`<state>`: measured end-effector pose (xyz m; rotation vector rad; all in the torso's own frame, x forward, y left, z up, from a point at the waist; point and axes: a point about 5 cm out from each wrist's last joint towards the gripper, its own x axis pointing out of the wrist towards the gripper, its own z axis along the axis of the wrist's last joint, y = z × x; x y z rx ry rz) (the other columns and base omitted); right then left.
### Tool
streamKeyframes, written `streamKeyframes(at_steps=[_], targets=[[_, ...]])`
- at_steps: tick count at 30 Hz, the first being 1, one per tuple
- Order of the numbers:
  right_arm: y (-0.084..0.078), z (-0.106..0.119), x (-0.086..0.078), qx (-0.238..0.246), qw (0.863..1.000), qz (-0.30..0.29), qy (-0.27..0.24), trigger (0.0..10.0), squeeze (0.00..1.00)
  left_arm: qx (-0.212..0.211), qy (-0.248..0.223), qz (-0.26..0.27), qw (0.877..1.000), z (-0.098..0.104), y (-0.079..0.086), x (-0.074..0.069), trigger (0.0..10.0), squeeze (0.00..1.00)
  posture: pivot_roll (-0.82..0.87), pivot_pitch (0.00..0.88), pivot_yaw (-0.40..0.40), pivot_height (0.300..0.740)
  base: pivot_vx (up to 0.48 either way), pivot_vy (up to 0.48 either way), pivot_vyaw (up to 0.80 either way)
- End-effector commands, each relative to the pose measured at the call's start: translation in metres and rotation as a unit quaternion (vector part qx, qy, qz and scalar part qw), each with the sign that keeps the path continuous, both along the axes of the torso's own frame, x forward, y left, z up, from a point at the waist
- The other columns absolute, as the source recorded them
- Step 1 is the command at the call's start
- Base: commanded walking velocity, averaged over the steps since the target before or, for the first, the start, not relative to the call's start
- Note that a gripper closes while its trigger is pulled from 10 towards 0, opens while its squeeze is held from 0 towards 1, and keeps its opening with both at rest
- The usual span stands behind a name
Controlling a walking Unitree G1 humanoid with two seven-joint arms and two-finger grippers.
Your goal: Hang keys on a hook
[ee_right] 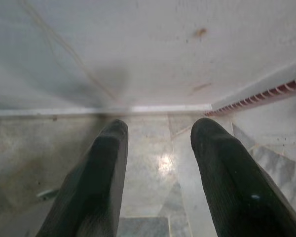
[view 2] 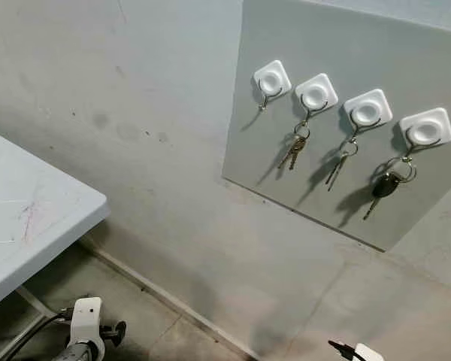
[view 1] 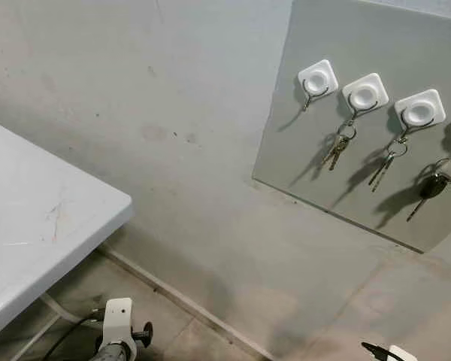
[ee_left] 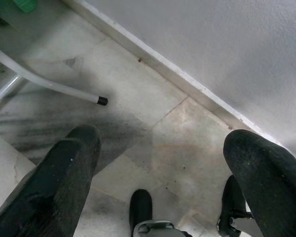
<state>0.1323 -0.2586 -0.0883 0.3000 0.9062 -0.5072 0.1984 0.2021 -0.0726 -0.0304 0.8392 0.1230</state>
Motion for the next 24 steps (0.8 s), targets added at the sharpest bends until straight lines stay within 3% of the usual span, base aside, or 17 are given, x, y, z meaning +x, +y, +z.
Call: streamKeyframes(at_steps=[1,3,15,24], targets=[[0.0,0.0,0.001,-0.001,1.0,-0.004,-0.002,10.0,0.0,-0.002,0.008,0.014,1.0,-0.002,0.001,-0.004,10.0,0.0,0.0,0.0,-0.071,0.74,0.0,0.0,0.0],[0.002,0.0,0.0,0.01,1.0,-0.023,-0.01,10.0,0.0,-0.01,0.008,0.029,0.999,-0.003,0.001,-0.005,10.0,0.0,0.0,0.0,-0.072,0.74,0.0,0.0,0.0],[0.03,-0.006,0.005,0.014,0.998,0.064,0.004,10.0,0.0,-0.008,0.021,-0.039,0.999,-0.007,-0.022,-0.007,10.0,0.0,0.0,0.0,-0.066,0.74,0.0,0.0,0.0],[0.03,-0.006,0.005,0.015,0.998,0.064,0.004,10.0,0.0,-0.008,0.02,-0.043,0.999,-0.007,-0.027,-0.005,10.0,0.0,-0.01,0.0,-0.066,0.74,0.0,0.0,0.0]])
